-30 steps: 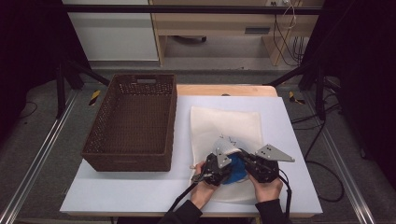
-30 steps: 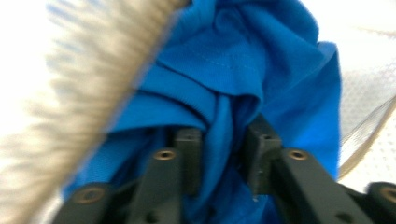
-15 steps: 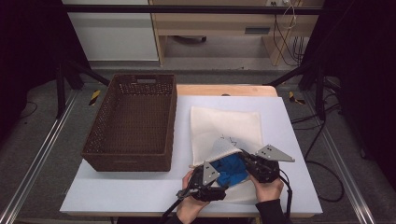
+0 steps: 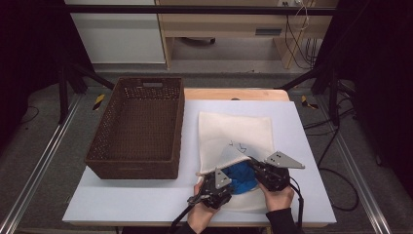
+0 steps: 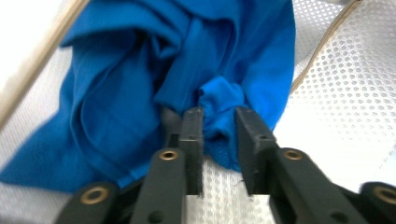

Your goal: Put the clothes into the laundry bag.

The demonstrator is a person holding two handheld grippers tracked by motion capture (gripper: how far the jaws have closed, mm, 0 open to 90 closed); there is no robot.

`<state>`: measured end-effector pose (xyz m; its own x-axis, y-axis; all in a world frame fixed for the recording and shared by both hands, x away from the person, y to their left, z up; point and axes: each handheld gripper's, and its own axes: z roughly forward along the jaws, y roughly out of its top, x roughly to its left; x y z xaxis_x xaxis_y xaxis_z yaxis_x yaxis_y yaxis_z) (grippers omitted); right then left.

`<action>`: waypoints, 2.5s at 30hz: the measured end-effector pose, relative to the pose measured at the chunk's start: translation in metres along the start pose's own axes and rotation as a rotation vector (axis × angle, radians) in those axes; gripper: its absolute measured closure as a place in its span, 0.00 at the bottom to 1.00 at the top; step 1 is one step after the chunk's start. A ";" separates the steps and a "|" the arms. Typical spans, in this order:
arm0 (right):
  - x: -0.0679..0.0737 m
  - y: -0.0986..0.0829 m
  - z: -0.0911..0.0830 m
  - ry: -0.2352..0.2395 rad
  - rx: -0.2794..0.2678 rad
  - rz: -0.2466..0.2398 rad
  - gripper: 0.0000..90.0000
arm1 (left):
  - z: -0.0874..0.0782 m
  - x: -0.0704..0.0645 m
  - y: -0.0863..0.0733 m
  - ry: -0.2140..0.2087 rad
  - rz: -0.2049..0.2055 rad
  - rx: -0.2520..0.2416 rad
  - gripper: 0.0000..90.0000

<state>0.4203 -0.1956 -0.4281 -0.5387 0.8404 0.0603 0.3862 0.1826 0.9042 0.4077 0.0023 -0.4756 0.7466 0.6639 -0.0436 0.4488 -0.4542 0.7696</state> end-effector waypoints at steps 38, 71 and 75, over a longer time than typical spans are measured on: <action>-0.001 0.001 -0.002 -0.002 -0.007 0.018 0.98 | 0.032 -0.008 0.021 0.017 0.035 0.005 0.91; -0.005 0.000 -0.004 -0.016 -0.015 0.045 0.98 | 0.055 -0.004 0.036 0.124 0.047 -0.002 0.95; -0.006 0.000 -0.005 -0.019 -0.013 0.053 0.98 | 0.058 -0.001 0.038 0.161 0.049 -0.010 0.94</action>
<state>0.4199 -0.2032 -0.4267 -0.5036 0.8581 0.1005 0.4036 0.1308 0.9055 0.4527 -0.0501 -0.4834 0.6788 0.7281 0.0956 0.4085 -0.4826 0.7747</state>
